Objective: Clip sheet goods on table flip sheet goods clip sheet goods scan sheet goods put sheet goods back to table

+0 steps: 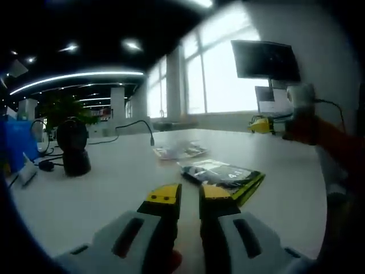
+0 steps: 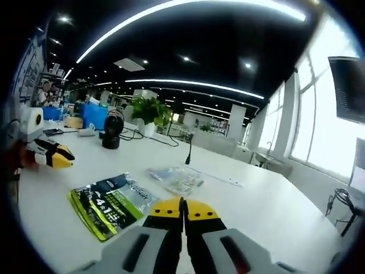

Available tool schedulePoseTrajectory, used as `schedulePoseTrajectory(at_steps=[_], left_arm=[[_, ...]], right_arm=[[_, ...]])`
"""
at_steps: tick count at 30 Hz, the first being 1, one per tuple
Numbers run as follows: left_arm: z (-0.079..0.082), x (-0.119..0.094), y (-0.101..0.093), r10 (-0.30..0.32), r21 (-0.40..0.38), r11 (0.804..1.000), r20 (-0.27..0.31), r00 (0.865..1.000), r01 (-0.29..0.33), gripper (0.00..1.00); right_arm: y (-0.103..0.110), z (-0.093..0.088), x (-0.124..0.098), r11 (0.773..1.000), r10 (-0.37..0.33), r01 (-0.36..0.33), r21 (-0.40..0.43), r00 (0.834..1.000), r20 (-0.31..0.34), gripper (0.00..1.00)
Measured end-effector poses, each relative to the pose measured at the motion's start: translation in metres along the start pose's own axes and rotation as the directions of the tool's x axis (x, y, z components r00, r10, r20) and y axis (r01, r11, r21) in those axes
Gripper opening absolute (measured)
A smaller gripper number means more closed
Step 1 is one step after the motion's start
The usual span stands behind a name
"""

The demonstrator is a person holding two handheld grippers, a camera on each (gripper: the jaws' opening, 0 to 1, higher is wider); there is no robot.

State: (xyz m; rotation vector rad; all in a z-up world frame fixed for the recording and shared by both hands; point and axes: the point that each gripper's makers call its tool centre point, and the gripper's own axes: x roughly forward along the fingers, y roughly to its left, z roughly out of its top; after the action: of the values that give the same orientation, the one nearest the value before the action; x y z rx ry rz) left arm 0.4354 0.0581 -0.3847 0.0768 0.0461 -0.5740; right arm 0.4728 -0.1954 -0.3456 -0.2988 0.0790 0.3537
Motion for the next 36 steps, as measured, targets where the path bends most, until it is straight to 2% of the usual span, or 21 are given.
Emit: schedulePoseTrajectory(at_steps=[11, 14, 21, 22, 23, 27, 32, 36], left_arm=[[-0.001, 0.002, -0.002, -0.003, 0.009, 1.0, -0.004, 1.0, 0.003, 0.06], [-0.001, 0.002, -0.003, -0.005, 0.005, 1.0, -0.005, 1.0, 0.005, 0.06], [-0.001, 0.001, -0.002, -0.003, -0.005, 1.0, -0.003, 1.0, 0.003, 0.06], [-0.001, 0.001, -0.002, -0.003, -0.004, 1.0, -0.003, 1.0, 0.003, 0.06], [-0.001, 0.001, -0.002, -0.004, -0.003, 1.0, -0.003, 1.0, 0.004, 0.06], [-0.002, 0.001, -0.003, -0.007, 0.002, 1.0, -0.007, 1.0, 0.007, 0.06], [-0.001, 0.0, -0.006, -0.019, -0.004, 1.0, -0.003, 1.0, 0.019, 0.06], [0.0, 0.0, -0.004, -0.019, -0.007, 1.0, -0.001, 1.0, 0.019, 0.06]], right_arm=[[-0.004, -0.023, -0.01, 0.998, -0.029, 0.028, 0.052, 1.0, 0.001, 0.0], [-0.003, -0.031, -0.011, 0.998, -0.024, 0.024, 0.061, 1.0, -0.003, 0.0], [0.007, -0.051, -0.013, 0.99, 0.014, -0.013, 0.141, 1.0, -0.009, 0.0], [0.006, -0.051, -0.014, 0.99, 0.012, -0.01, 0.142, 1.0, -0.014, 0.0], [0.004, -0.043, -0.015, 0.987, 0.004, -0.007, 0.161, 1.0, 0.024, 0.0], [0.003, -0.049, -0.016, 0.981, 0.017, -0.02, 0.195, 1.0, 0.013, 0.0], [0.003, -0.048, -0.017, 0.976, 0.019, -0.025, 0.218, 0.999, 0.026, 0.0], [0.007, -0.048, -0.016, 0.979, 0.028, -0.032, 0.202, 0.999, 0.022, 0.0]])
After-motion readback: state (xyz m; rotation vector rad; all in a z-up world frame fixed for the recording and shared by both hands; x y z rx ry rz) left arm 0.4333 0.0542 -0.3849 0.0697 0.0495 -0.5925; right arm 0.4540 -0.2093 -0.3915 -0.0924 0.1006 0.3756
